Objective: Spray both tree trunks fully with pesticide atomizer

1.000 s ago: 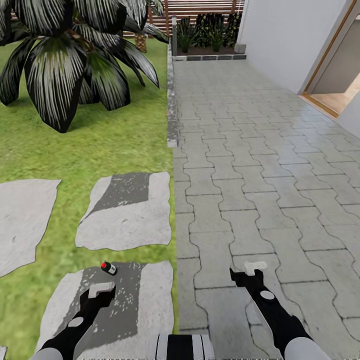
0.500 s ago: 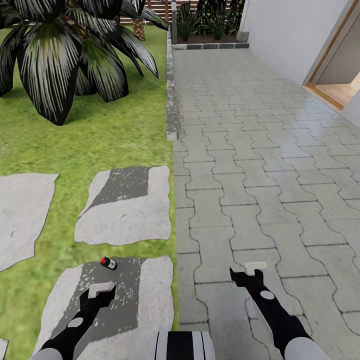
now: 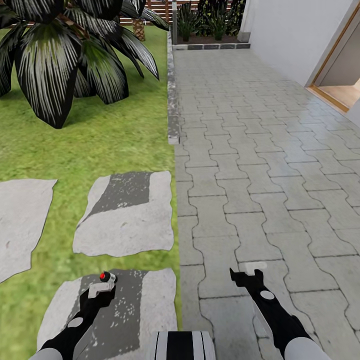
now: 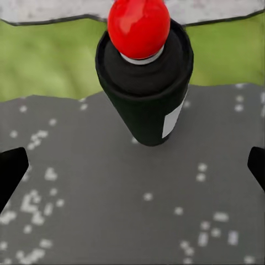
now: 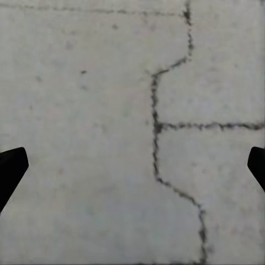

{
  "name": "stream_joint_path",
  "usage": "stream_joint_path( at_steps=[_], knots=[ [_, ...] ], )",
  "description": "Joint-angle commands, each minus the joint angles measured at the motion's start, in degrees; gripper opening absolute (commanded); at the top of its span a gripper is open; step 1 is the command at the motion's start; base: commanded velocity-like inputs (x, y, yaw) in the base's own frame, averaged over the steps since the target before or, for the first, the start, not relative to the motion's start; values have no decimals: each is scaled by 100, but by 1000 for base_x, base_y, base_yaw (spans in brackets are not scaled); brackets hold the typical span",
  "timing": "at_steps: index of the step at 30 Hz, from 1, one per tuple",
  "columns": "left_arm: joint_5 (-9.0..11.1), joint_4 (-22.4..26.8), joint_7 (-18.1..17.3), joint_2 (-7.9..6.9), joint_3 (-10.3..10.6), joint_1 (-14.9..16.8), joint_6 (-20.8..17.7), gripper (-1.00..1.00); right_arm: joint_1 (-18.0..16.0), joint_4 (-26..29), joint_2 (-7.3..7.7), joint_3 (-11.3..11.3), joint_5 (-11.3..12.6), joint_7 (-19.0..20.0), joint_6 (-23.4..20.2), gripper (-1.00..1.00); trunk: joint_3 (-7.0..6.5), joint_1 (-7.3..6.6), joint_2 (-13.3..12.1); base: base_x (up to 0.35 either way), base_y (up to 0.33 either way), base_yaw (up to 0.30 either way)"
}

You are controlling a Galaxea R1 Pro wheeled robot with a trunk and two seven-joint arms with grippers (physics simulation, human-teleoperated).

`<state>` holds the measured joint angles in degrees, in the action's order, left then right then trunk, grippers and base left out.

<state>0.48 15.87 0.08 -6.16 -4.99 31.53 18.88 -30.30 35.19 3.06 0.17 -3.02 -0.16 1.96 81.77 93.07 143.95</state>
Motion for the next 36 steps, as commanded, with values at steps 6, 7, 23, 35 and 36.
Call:
stream_joint_path(
  at_steps=[6, 7, 23, 35, 36],
  knots=[
    [4, -5, 1, 0, -11, 3, 24, 100, -2, -3, 1, 5, -31, -2, 15, 100, 3, -1, 1, 62, 23, 0],
    [4, -5, 1, 0, -11, 3, 25, 100, -1, -3, 1, 5, -31, -2, 15, 100, 3, -1, 1, 165, 105, 0],
    [4, -5, 1, 9, -11, 3, 36, 100, -2, -3, 1, 7, -31, -2, 15, 100, 3, -1, 1, 44, 25, 0],
    [12, -5, 1, 10, -11, 3, 42, 100, -2, -4, 1, 9, -31, -2, 15, 100, 3, -1, 1, 39, -28, 0],
    [13, -5, 1, 10, -11, 3, 45, 100, -2, -4, 1, 8, -31, -2, 15, 100, 3, -1, 1, 0, 0, 0]
  ],
)
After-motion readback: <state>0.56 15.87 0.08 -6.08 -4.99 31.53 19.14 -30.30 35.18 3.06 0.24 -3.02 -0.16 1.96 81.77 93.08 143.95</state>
